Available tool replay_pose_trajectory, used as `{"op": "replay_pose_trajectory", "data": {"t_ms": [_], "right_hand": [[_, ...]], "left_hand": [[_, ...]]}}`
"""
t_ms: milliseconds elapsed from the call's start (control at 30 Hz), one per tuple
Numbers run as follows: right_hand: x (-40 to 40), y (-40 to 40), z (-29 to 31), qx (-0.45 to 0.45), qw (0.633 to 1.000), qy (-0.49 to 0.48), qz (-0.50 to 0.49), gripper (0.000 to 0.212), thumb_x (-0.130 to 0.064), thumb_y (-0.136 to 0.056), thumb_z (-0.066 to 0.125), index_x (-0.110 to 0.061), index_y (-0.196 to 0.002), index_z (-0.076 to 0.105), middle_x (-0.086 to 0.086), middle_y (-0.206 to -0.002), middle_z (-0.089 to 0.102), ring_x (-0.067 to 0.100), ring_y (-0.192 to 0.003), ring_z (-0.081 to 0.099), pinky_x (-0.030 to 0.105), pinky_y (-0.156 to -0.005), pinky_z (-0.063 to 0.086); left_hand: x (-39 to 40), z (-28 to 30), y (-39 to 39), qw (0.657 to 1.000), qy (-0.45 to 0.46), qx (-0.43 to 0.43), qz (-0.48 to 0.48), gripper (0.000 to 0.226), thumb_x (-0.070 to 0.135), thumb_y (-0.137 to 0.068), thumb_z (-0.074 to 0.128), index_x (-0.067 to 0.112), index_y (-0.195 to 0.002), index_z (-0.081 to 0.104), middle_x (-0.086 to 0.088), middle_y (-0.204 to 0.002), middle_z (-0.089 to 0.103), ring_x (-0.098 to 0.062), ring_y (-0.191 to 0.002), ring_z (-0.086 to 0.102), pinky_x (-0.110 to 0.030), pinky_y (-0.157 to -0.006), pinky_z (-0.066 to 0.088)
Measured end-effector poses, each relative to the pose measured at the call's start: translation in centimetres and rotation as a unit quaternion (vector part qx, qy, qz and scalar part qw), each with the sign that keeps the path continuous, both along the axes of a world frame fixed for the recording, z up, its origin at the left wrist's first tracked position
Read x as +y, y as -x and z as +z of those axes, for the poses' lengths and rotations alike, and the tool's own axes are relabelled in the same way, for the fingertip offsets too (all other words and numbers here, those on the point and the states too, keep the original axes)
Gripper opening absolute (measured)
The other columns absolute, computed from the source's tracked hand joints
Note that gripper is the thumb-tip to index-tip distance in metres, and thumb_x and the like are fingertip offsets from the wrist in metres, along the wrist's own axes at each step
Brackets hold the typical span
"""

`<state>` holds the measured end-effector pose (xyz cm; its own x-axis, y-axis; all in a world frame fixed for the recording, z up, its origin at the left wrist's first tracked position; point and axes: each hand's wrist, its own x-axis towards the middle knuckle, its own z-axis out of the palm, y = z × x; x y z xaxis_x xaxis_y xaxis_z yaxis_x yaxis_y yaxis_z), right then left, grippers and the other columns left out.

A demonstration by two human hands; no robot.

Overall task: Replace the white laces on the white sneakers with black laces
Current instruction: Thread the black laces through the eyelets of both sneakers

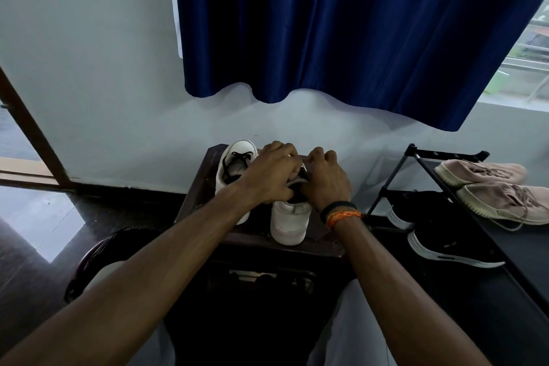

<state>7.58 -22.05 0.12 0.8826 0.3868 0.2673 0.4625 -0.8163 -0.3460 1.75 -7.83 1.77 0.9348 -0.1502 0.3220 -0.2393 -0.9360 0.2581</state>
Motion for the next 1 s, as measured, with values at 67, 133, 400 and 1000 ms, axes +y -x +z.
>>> {"op": "replay_pose_trajectory", "data": {"t_ms": [67,133,400,1000], "right_hand": [[0.2,-0.3,-0.2,0.022,0.999,0.014,-0.02,0.046,-0.031,-0.086,0.07,-0.012,-0.121,0.046,0.012,-0.118,0.051,0.039,-0.107,0.058,0.039,-0.072,0.044],[0.4,-0.5,-0.2,0.028,0.999,0.026,-0.036,0.041,-0.033,-0.09,0.065,-0.011,-0.121,0.047,0.013,-0.118,0.058,0.037,-0.111,0.058,0.038,-0.071,0.042],[2.1,1.0,0.5,-0.069,0.981,0.155,-0.091,0.022,-0.018,-0.098,0.05,-0.014,-0.119,0.047,0.007,-0.105,0.067,0.03,-0.092,0.069,0.035,-0.062,0.039],[1.0,-0.2,-1.1,-0.172,0.981,-0.021,0.09,0.016,-0.003,-0.072,0.07,-0.01,-0.084,0.062,0.007,-0.082,0.056,0.028,-0.076,0.055,0.031,-0.058,0.032]], "left_hand": [[-0.6,0.3,-0.3,1.0,-0.02,-0.019,0.013,0.025,0.016,-0.072,0.077,0.015,-0.073,0.053,-0.005,-0.103,0.057,-0.024,-0.1,0.05,-0.038,-0.087,0.045],[-0.7,0.2,-0.4,0.999,-0.015,-0.025,0.019,0.016,0.014,-0.075,0.074,0.008,-0.077,0.059,-0.008,-0.101,0.057,-0.025,-0.096,0.052,-0.039,-0.079,0.048],[-0.8,-0.8,-0.2,0.997,0.062,-0.033,-0.01,0.01,0.008,-0.082,0.061,0.014,-0.089,0.057,-0.009,-0.091,0.065,-0.026,-0.085,0.059,-0.028,-0.068,0.034],[1.4,1.0,-0.3,0.98,0.181,0.082,0.003,0.028,0.019,-0.083,0.072,0.011,-0.096,0.05,-0.006,-0.096,0.063,-0.021,-0.087,0.062,-0.04,-0.074,0.053]]}}
